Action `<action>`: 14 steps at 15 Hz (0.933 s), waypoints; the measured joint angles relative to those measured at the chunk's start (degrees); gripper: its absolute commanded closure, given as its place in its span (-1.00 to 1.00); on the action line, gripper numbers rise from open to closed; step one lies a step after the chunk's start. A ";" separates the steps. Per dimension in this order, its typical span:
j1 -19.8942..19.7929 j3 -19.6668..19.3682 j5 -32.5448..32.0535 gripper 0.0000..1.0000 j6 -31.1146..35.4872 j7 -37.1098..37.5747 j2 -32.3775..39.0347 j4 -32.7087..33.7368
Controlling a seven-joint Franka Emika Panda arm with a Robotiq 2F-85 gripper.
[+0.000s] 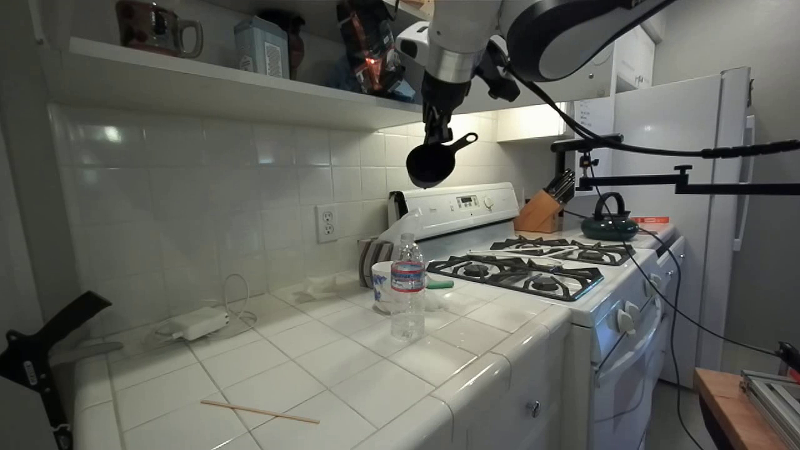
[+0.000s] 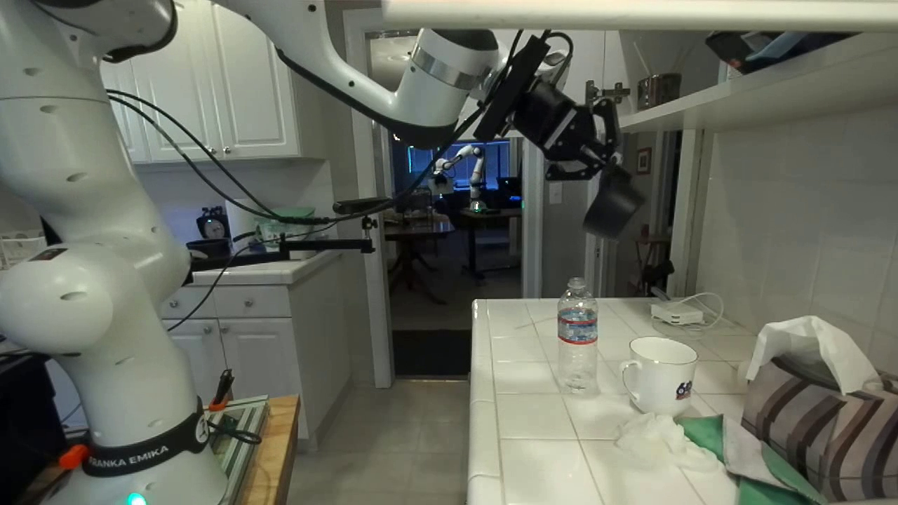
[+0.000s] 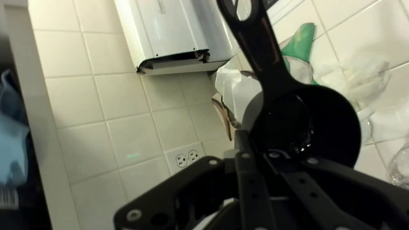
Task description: Pour the contents in the black pot inside the water bottle
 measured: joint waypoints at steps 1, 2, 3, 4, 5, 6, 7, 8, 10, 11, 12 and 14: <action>-1.03 -1.69 3.27 0.99 1.76 -1.61 -0.39 -0.50; -2.00 -3.29 6.56 0.99 3.43 -3.14 -0.39 -1.23; -2.88 -4.68 9.85 0.99 4.96 -4.55 -0.23 -2.29; -3.62 -5.80 13.03 0.99 6.26 -5.69 0.12 -3.50; -4.25 -6.71 16.11 0.99 7.28 -6.60 0.59 -4.81; -4.83 -7.42 19.22 0.99 8.11 -7.36 1.24 -6.23; -5.35 -7.95 22.18 0.99 8.75 -8.00 2.04 -7.55; -5.89 -8.36 25.34 0.99 9.37 -8.63 3.13 -8.86; -6.87 -8.83 31.46 0.99 9.72 -9.43 5.57 -10.79; -7.35 -8.98 34.58 0.99 9.71 -9.77 6.92 -11.43; -7.86 -9.08 37.68 0.99 9.70 -10.08 8.29 -11.89; -8.97 -9.15 44.20 0.99 9.68 -10.90 11.01 -12.58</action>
